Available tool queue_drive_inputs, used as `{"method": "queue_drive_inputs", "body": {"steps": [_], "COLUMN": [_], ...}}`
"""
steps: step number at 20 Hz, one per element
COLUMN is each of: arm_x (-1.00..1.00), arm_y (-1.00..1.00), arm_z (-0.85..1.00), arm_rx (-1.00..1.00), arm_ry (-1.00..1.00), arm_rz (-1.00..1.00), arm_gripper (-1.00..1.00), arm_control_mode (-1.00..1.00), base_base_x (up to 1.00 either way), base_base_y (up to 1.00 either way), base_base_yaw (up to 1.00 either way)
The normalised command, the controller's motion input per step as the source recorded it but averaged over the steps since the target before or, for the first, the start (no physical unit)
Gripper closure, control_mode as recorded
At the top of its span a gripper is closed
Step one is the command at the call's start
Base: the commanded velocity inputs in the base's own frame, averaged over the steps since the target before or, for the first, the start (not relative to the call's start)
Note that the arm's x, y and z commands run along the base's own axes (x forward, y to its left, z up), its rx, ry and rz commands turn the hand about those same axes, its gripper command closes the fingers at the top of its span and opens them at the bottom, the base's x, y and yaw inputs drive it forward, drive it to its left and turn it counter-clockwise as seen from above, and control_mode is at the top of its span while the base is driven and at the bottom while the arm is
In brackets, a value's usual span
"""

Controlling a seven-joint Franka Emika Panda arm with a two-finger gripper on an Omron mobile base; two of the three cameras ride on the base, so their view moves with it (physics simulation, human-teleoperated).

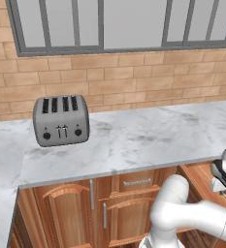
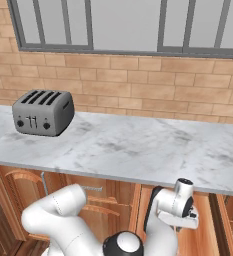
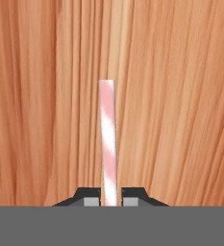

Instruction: Take a straw from the drawer in front and place it inside the glass cup on the dining counter.

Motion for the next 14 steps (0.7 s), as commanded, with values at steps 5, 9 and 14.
{"method": "queue_drive_inputs", "body": {"steps": [5,9,14], "arm_x": [0.00,-0.04,-0.05], "arm_y": [0.00,0.00,0.00], "arm_z": [0.29,0.26,0.31], "arm_rx": [0.00,0.00,0.00], "arm_ry": [-0.02,0.00,0.00], "arm_rz": [0.00,0.00,0.00], "arm_gripper": [1.00,1.00,1.00], "arm_control_mode": [-1.00,-1.00,-1.00], "base_base_x": [0.00,0.00,0.00], "base_base_y": [0.00,0.00,0.00], "base_base_yaw": [0.00,0.00,0.00]}}
